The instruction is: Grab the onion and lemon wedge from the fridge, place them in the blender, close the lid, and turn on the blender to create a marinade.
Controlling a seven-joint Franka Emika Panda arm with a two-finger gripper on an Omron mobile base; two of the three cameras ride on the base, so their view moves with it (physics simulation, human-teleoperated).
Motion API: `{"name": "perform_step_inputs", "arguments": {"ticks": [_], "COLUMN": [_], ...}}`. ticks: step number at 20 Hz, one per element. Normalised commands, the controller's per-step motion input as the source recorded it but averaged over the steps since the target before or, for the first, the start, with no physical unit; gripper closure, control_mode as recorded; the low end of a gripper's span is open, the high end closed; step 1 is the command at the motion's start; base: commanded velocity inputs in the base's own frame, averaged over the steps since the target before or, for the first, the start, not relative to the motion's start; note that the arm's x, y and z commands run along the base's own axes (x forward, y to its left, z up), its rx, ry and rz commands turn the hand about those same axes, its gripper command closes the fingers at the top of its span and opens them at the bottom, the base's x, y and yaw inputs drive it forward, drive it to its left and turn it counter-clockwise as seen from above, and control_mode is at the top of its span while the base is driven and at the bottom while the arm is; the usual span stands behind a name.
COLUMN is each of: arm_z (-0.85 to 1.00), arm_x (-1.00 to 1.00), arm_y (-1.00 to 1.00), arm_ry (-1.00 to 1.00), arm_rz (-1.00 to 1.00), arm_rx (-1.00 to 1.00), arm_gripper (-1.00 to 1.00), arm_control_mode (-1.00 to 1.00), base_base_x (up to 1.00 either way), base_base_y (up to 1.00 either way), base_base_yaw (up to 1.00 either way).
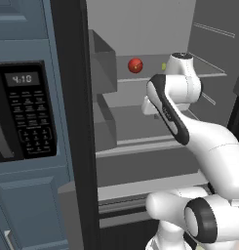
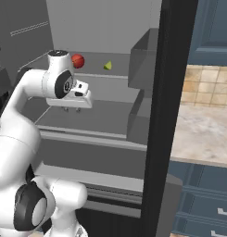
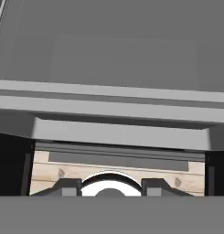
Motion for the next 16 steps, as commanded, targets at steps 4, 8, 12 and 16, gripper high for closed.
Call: {"name": "perform_step_inputs", "arguments": {"ticks": [4, 8, 12, 16], "arm_z": [0.07, 0.40, 0.46, 0.42], "arm_x": [-0.01, -0.06, -0.01, 0.00], "arm_y": [0.19, 0.05, 0.00, -0.01], "arm_ry": [-0.15, -0.43, -0.38, -0.31], "arm_rz": [0.00, 0.00, 0.00, 0.00], "arm_rx": [-0.01, 0.00, 0.00, 0.00], "arm_gripper": [-1.00, -1.00, -1.00, -1.00], "arm_control_mode": [-1.00, -1.00, -1.00, -1.00], "base_base_x": [0.00, 0.00, 0.00, 0.00], "base_base_y": [0.00, 0.00, 0.00, 0.00], "base_base_yaw": [0.00, 0.00, 0.00, 0.00]}}
